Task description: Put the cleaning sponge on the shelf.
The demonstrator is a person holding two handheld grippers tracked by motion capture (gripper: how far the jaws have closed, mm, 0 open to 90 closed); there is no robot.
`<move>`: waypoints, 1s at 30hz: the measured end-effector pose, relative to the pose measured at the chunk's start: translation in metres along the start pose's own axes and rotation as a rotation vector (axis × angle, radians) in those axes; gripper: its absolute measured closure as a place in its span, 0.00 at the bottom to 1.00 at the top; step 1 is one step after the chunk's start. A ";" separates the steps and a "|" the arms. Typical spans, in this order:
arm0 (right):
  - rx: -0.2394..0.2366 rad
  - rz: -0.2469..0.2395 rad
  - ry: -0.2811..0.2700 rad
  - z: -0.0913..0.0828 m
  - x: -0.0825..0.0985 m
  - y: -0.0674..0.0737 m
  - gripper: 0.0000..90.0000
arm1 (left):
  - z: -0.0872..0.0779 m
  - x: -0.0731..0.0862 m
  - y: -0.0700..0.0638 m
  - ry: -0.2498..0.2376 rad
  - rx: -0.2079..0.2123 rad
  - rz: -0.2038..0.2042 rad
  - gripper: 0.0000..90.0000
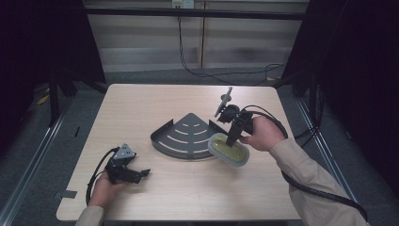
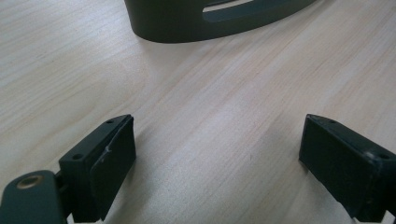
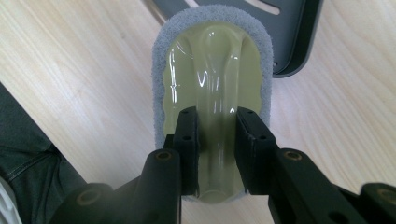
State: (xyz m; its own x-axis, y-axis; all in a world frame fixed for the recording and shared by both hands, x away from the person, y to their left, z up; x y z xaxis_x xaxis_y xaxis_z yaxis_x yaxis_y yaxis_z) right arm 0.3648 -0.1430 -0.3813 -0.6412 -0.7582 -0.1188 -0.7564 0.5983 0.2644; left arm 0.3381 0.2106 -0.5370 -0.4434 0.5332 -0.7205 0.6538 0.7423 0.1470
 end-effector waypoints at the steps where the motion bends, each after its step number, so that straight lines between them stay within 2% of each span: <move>1: 0.001 0.002 0.000 -0.001 -0.001 -0.001 0.79 | 0.000 0.000 0.000 0.000 0.000 0.000 0.11; 16: 0.023 0.024 -0.016 -0.010 -0.020 -0.015 0.80 | 0.000 0.000 0.000 0.004 0.003 0.003 0.11; 22: 0.025 0.046 -0.031 -0.013 -0.029 -0.021 0.79 | 0.000 0.000 0.000 0.003 0.003 0.003 0.11; 30: 0.047 0.056 -0.026 -0.015 -0.040 -0.029 0.79 | 0.000 0.000 0.000 0.003 0.003 0.003 0.11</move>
State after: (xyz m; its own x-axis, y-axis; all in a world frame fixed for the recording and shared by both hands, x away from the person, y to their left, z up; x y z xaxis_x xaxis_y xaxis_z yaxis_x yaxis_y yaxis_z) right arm 0.4137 -0.1340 -0.3697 -0.6852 -0.7166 -0.1304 -0.7242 0.6513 0.2265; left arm 0.3381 0.2108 -0.5369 -0.4433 0.5371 -0.7176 0.6571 0.7393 0.1475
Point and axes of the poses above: each handheld gripper's, and its own axes: z roughly forward along the jaws, x roughly out of its underside, y roughly to its left, the point moved 4 cm from there along z, roughly forward along the jaws, and after that the axes turned 14 degrees about -x, right-handed, at the moved point
